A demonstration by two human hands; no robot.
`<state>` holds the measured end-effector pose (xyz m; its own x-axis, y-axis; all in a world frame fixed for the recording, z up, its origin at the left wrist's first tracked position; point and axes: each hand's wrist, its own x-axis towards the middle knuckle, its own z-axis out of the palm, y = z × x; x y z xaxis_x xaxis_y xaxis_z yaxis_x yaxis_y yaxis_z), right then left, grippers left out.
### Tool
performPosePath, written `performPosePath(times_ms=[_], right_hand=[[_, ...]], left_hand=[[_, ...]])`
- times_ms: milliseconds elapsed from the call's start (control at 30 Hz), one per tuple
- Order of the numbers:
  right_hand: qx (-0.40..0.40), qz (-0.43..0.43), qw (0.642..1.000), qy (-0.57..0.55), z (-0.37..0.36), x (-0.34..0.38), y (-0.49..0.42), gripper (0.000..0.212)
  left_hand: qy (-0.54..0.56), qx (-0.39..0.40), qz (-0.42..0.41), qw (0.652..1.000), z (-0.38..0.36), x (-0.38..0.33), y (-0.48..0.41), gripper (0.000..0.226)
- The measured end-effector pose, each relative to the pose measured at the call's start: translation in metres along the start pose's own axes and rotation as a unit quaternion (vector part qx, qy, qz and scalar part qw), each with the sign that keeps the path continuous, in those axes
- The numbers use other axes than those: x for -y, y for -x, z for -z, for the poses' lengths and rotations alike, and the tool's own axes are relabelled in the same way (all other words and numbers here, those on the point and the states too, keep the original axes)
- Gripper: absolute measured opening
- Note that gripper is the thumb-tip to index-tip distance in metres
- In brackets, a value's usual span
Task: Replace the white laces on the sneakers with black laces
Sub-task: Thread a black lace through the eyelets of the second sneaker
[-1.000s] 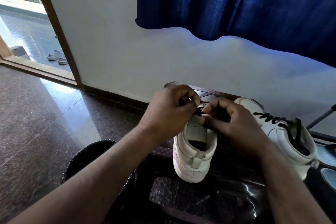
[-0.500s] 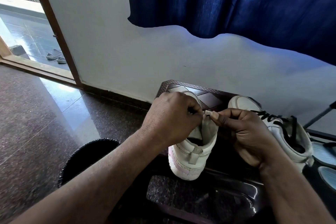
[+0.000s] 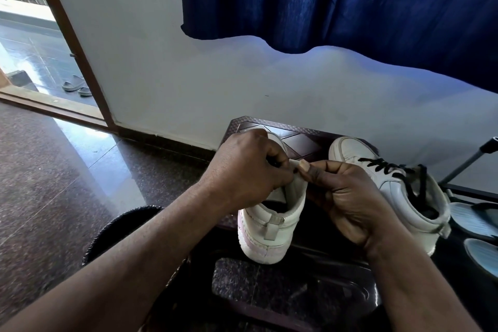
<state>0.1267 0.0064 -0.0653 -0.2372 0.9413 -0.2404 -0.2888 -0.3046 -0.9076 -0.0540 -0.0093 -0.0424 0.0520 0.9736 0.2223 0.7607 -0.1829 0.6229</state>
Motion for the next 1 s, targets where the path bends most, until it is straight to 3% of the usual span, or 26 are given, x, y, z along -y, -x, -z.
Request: performPosePath(times_ms=[267,500,633,733,867,1000], right_hand=[[-0.039,0.017,0.999,0.005,-0.008,-0.007,-0.004,0.027],[-0.033,0.034,0.999,-0.010,-0.012,-0.015,-0.003,0.047],[0.000,0.027,0.999,-0.043,-0.013,-0.018,-0.004,0.012],[-0.002,0.054,0.999,-0.007,-0.017,-0.022,-0.007,0.004],[-0.073,0.114,0.984,0.117,-0.018,-0.029,-0.014,0.028],[-0.212,0.084,0.971,-0.068,-0.013,-0.022,-0.024,0.027]], left_hand=[[0.042,-0.028,0.001,0.999,-0.001,0.003,-0.001,0.011],[-0.005,-0.052,-0.001,0.999,-0.001,0.008,-0.002,0.014],[0.015,-0.041,0.017,0.999,-0.003,0.013,-0.004,0.016],[0.052,-0.028,0.027,0.998,-0.004,0.017,-0.005,0.017],[0.073,-0.016,0.024,0.997,-0.004,0.022,-0.007,0.022],[0.083,-0.001,0.019,0.996,-0.003,0.024,-0.005,0.019]])
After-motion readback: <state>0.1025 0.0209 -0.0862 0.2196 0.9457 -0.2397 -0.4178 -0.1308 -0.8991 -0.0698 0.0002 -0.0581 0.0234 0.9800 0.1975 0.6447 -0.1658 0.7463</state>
